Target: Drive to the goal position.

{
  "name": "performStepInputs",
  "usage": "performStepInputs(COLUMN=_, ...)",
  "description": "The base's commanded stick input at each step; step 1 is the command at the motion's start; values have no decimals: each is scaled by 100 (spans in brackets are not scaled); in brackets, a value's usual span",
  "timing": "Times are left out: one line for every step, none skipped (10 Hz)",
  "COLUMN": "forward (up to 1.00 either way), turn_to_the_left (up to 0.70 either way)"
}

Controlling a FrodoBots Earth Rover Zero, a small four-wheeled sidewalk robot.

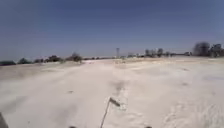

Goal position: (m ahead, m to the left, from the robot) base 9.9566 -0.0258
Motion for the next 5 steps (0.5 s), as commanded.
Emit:
performStepInputs(forward=70, turn_to_the_left=0)
performStepInputs(forward=70, turn_to_the_left=0)
performStepInputs(forward=70, turn_to_the_left=0)
performStepInputs(forward=70, turn_to_the_left=0)
performStepInputs(forward=70, turn_to_the_left=0)
